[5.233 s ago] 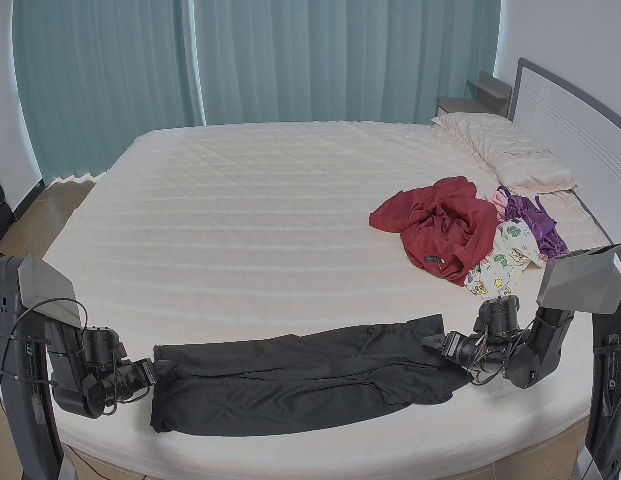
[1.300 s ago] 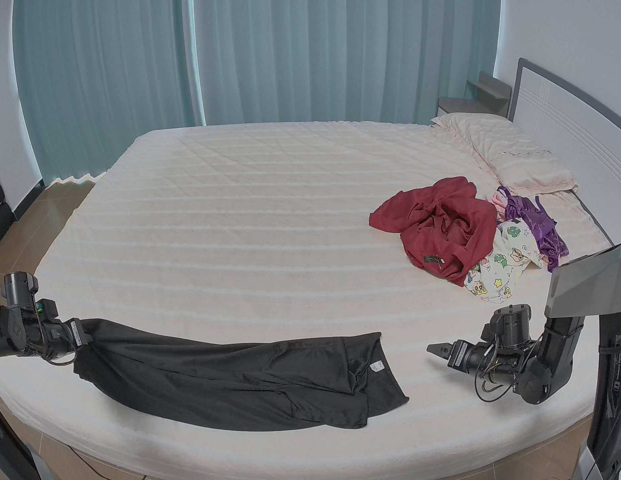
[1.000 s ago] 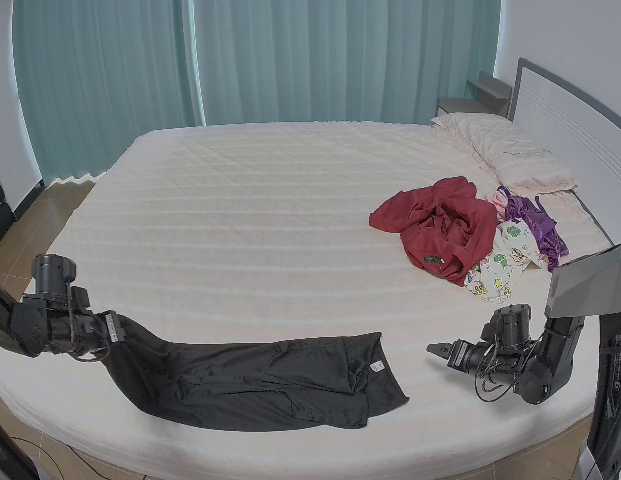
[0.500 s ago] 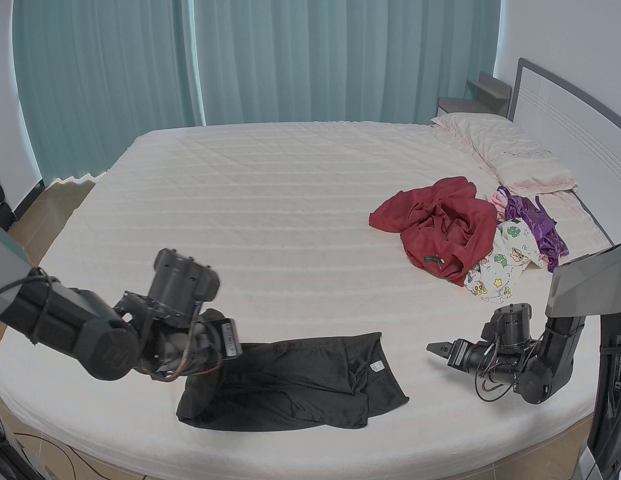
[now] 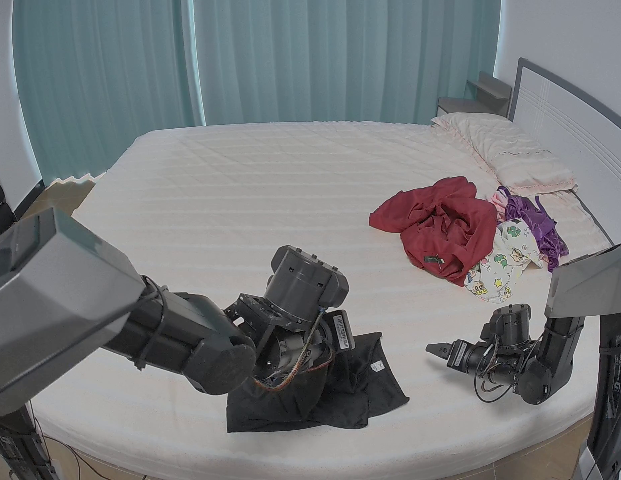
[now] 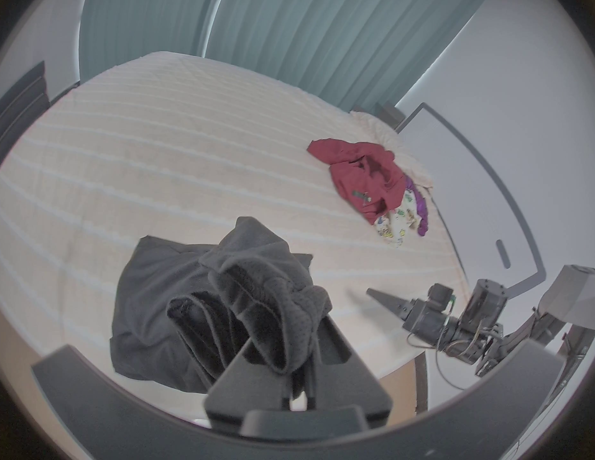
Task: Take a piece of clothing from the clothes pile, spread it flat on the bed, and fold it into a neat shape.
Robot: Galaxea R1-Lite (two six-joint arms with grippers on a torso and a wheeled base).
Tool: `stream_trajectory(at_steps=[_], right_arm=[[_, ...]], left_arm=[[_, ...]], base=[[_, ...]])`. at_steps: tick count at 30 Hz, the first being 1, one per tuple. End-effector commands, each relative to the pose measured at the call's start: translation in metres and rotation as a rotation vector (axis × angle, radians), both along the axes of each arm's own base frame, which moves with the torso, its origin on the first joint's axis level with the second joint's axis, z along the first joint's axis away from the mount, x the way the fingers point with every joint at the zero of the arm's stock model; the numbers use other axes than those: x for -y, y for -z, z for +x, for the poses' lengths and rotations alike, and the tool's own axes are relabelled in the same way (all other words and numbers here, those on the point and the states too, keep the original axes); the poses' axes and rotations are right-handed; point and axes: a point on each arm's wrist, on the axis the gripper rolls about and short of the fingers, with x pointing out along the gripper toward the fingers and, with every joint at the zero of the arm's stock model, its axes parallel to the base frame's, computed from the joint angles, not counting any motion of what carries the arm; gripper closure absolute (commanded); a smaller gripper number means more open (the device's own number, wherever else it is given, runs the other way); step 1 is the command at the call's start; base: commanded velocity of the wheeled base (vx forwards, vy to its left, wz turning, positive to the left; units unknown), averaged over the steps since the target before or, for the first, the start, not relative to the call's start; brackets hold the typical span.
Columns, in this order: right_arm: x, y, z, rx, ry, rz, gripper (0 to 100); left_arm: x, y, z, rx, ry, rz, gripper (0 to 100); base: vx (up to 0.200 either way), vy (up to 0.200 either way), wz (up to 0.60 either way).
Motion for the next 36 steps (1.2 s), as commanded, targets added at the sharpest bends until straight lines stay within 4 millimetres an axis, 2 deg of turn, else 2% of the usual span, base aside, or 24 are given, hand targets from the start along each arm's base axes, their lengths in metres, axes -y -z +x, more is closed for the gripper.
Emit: stream_trajectory(at_steps=[1, 14, 15, 31, 34, 36], right_arm=[[-0.001, 0.002, 0.000, -0.004, -0.002, -0.001, 0], [-0.003, 0.002, -0.001, -0.005, -0.010, -0.001, 0], [-0.003, 0.002, 0.000, -0.004, -0.010, -0.001, 0], [-0.004, 0.002, -0.001, -0.007, -0.013, -0.002, 0], [-0.004, 0.002, -0.001, -0.007, -0.013, -0.002, 0], [-0.004, 0.002, -0.001, -0.007, -0.013, -0.002, 0]], left_arm=[[0.006, 0.018, 0.000, 0.005, 0.032, -0.033, 100], [0.007, 0.022, 0.004, 0.064, 0.093, -0.163, 100], [0.007, 0.023, 0.004, 0.065, 0.095, -0.168, 0], [0.007, 0.039, 0.000, 0.059, 0.080, -0.147, 0], [0.008, 0.035, 0.000, 0.078, 0.081, -0.189, 0], [0.010, 0.035, -0.004, 0.095, 0.097, -0.278, 0]], base=[[0.000, 0.000, 0.00], [0.000, 0.000, 0.00], [0.000, 0.000, 0.00], [0.000, 0.000, 0.00], [0.000, 0.000, 0.00], [0.000, 0.000, 0.00]])
